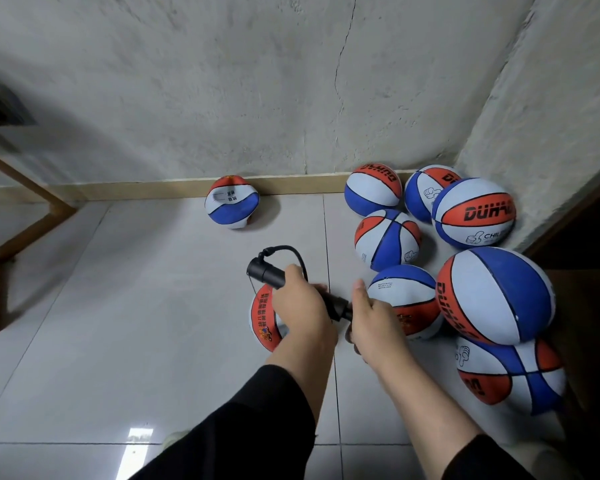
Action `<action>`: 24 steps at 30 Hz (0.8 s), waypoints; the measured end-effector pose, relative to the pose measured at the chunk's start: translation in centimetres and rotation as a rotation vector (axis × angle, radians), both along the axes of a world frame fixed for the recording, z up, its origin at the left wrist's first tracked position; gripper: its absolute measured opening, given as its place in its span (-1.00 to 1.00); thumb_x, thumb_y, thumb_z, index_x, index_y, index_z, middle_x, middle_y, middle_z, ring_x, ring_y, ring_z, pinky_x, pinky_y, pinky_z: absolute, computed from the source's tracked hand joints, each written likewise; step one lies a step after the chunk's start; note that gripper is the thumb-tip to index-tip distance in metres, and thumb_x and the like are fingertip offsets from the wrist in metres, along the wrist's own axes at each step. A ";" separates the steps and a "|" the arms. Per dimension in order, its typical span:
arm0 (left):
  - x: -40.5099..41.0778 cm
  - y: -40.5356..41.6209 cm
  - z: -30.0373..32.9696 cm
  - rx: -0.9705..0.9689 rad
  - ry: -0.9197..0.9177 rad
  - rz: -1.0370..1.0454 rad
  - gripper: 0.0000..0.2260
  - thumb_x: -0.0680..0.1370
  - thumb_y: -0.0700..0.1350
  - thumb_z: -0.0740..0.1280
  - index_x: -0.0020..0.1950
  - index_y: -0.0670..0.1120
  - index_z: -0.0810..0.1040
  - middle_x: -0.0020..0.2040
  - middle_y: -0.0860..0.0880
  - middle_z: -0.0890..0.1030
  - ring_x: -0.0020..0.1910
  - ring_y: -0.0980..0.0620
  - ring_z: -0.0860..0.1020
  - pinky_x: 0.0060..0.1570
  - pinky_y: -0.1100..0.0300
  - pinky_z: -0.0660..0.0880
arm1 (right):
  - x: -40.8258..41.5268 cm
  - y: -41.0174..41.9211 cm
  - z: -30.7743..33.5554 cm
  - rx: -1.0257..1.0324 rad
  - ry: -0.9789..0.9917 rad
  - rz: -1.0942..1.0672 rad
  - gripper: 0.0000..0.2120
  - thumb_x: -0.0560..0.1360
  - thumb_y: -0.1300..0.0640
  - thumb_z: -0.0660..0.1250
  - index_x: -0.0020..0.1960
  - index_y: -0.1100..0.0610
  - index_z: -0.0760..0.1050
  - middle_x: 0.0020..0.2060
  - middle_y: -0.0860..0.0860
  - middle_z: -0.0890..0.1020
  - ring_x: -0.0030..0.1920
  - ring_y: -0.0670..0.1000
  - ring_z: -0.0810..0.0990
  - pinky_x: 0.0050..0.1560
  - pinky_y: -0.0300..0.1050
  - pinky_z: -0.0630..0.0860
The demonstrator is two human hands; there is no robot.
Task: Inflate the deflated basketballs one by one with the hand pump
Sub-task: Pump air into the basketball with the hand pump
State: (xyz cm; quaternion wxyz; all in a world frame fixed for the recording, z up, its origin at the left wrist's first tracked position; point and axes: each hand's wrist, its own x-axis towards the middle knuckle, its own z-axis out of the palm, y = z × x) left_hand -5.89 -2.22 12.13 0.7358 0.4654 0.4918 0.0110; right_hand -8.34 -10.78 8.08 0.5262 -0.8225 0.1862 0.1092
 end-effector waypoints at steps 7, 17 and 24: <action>2.1 3.3 -0.1 0.019 -0.022 0.080 -0.79 0.61 -0.02 0.27 -0.01 -0.17 0.50 -0.27 -0.13 0.62 -0.44 -0.07 0.53 -0.58 0.27 0.44 | -0.4 -2.7 -0.7 0.030 0.072 -0.098 -0.38 0.69 -0.23 -0.01 -0.30 0.18 0.43 -0.57 0.02 0.45 -0.47 0.07 0.37 -0.36 -0.12 0.26; -0.4 -0.4 -0.1 0.033 0.014 0.000 -0.69 0.59 -0.04 0.26 0.11 -0.27 0.58 -0.30 -0.09 0.60 -0.35 -0.06 0.51 -0.37 0.14 0.47 | -0.2 -0.2 -0.3 -0.020 0.005 -0.047 -0.34 0.72 -0.16 -0.02 -0.35 0.24 0.44 -0.34 0.20 0.62 -0.29 0.20 0.54 -0.26 -0.05 0.39; 1.9 2.3 -0.2 0.051 -0.059 0.007 -0.80 0.60 0.00 0.27 -0.02 -0.13 0.48 -0.21 -0.15 0.65 -0.32 -0.11 0.56 -0.29 0.13 0.50 | -0.4 -2.3 -0.6 0.105 0.101 -0.148 -0.40 0.68 -0.24 0.02 -0.18 0.20 0.54 -0.61 0.00 0.46 -0.51 0.02 0.39 -0.41 -0.16 0.27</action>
